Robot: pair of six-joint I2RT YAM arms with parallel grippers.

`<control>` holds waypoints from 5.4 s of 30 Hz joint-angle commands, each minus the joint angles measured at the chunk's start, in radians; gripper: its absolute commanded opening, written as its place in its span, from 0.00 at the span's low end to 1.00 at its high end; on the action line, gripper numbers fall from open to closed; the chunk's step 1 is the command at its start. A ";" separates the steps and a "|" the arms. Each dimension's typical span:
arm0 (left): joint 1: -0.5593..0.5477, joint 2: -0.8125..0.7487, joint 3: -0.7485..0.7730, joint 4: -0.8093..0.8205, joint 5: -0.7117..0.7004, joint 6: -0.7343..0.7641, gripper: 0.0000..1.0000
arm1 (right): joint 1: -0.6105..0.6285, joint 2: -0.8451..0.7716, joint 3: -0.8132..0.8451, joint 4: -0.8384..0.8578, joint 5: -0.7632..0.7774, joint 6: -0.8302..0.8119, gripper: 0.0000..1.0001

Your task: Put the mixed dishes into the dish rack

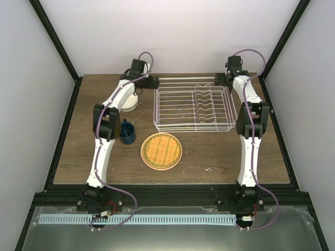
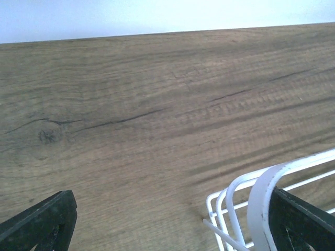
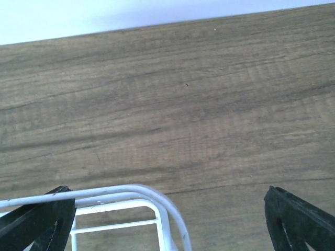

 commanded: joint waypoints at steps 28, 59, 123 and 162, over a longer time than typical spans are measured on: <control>0.043 -0.204 -0.159 0.105 0.104 0.004 1.00 | 0.070 -0.321 -0.318 0.063 -0.046 -0.043 1.00; 0.295 -0.602 -0.467 -0.137 -0.060 0.065 1.00 | 0.174 -0.720 -0.580 0.163 -0.121 -0.029 1.00; 0.301 -0.503 -0.722 0.077 0.188 -0.008 0.00 | 0.230 -0.726 -0.599 0.134 -0.528 0.130 1.00; 0.005 -0.841 -0.889 0.345 0.172 -0.093 0.00 | 0.363 -0.430 -0.466 0.366 -0.988 0.169 1.00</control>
